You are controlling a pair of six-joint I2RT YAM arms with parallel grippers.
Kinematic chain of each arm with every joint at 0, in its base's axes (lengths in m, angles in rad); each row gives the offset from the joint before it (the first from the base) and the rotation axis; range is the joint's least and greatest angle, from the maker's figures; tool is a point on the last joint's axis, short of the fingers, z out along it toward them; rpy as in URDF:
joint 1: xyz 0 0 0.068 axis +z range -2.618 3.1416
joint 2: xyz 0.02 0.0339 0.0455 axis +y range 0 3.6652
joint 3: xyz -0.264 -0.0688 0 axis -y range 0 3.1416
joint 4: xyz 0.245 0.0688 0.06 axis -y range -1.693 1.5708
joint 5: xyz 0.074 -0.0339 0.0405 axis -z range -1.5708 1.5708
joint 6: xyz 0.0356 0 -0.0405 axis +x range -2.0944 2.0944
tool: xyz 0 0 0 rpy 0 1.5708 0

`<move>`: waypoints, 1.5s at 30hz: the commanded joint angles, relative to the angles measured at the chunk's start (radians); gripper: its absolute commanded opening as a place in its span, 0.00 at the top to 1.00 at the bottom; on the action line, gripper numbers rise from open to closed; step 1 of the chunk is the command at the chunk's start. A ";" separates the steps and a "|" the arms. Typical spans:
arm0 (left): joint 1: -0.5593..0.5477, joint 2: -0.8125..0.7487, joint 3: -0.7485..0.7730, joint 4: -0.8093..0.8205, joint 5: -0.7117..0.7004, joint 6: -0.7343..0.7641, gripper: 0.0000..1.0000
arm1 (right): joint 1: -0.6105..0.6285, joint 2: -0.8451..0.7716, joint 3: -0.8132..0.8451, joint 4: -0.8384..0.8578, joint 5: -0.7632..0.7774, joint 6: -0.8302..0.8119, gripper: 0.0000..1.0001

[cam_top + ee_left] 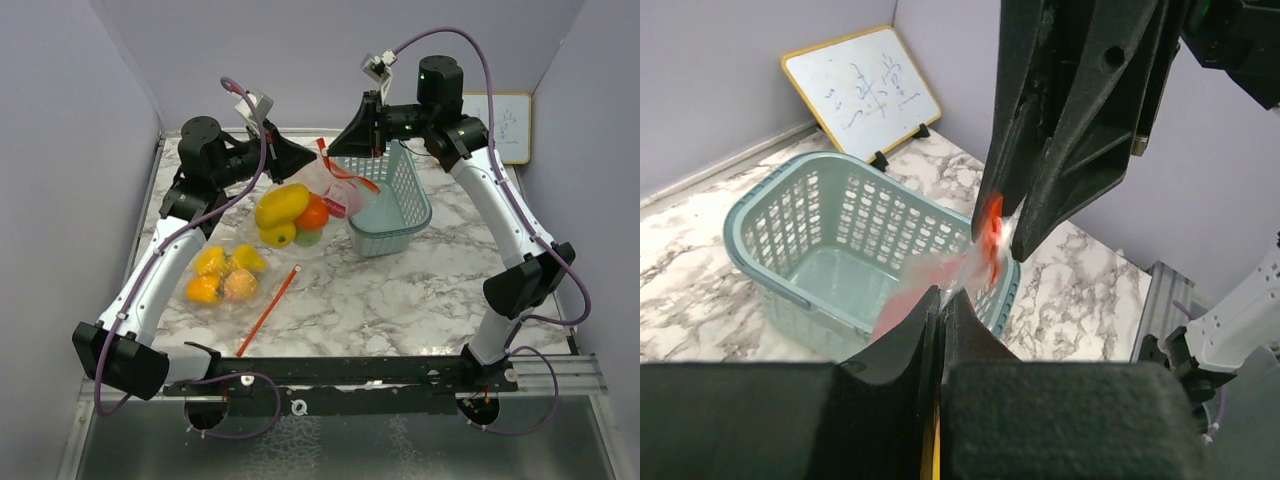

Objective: Place the food in the zip-top bag and seal the zipper
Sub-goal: Zip the zipper food storage bag at the center of the board.

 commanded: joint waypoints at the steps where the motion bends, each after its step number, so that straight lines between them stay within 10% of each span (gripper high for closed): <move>1: 0.043 -0.061 -0.003 0.136 -0.013 -0.064 1.00 | -0.022 0.003 -0.009 0.032 -0.010 0.008 0.72; 12: 0.044 -0.034 -0.031 0.197 -0.005 -0.128 1.00 | -0.020 0.002 0.006 0.214 0.024 0.124 0.46; 30: 0.044 -0.016 -0.041 0.218 0.008 -0.142 1.00 | 0.026 0.095 0.063 0.440 0.007 0.287 0.46; 35: 0.043 -0.010 -0.042 0.221 0.009 -0.140 1.00 | 0.028 0.115 0.082 0.504 -0.026 0.349 0.53; 41: 0.044 -0.009 -0.042 0.219 0.007 -0.138 1.00 | 0.029 0.118 0.067 0.490 -0.055 0.345 0.86; 45: 0.045 -0.006 -0.037 0.221 0.007 -0.135 1.00 | 0.029 0.113 0.059 0.469 -0.053 0.329 0.83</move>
